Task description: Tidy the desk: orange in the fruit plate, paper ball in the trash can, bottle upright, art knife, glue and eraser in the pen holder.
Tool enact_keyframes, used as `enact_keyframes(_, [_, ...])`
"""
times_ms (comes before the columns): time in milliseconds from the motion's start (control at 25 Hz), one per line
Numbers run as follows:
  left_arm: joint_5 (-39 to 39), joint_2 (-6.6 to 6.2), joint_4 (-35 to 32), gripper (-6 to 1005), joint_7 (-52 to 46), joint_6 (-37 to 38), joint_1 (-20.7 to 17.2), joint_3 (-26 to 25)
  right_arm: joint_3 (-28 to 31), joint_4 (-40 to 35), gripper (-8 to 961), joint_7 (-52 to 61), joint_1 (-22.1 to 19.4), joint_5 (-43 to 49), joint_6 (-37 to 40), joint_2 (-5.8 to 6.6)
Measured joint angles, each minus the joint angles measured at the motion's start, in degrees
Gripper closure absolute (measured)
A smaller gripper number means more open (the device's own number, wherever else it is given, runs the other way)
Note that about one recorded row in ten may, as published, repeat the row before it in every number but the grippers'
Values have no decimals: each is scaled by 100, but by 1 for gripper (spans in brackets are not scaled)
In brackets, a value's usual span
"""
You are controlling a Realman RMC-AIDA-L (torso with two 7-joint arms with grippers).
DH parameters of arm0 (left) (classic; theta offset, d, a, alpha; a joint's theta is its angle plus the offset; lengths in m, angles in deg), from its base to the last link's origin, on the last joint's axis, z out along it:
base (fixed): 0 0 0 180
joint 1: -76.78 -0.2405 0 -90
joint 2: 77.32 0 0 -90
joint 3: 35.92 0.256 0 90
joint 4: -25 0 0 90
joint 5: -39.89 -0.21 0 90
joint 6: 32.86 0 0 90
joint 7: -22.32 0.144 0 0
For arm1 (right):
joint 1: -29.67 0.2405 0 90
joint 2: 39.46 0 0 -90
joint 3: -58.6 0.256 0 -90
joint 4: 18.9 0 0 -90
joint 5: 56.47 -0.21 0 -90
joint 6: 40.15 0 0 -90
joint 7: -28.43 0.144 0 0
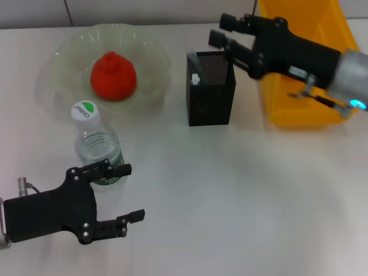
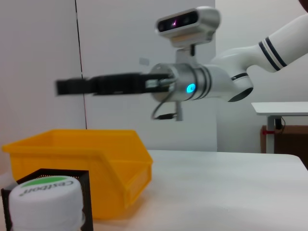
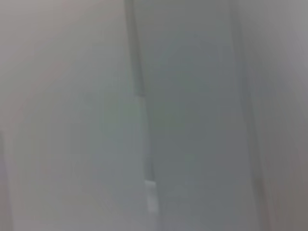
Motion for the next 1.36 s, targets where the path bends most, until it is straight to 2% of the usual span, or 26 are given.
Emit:
enact_keyframes(40, [-1, -4, -6, 204, -2, 34, -24, 1, -22, -377, 641, 230, -312, 217, 612, 50])
enact_keyframes(120, [-2, -10, -5, 204, -3, 45, -34, 0, -23, -521, 603, 314, -431, 362, 837, 72])
enact_keyframes(200, [-3, -28, 15, 204, -20, 63, -56, 0, -29, -944, 565, 431, -757, 938, 1451, 125])
enact_keyframes(240, [-4, -37, 24, 204, -39, 77, -73, 0, -7, -1196, 546, 440, -986, 1548, 1952, 154])
enact_keyframes(280, [-5, -44, 24, 204, -61, 95, -84, 0, -7, -1196, 527, 440, -986, 1548, 1952, 154])
enact_keyframes(440, [-1, -85, 27, 204, -165, 267, -136, -108, 94, -1315, 451, 410, -1177, 2515, 2421, 125])
enact_keyframes(560, [-7, -90, 31, 204, -170, 362, -154, -184, 119, -1232, 215, 412, -1178, 2940, 2397, 82])
enact_keyframes(1360, [5, -102, 39, 204, -175, 430, -223, -202, 98, -1101, 190, 382, -1090, 3074, 2172, 18])
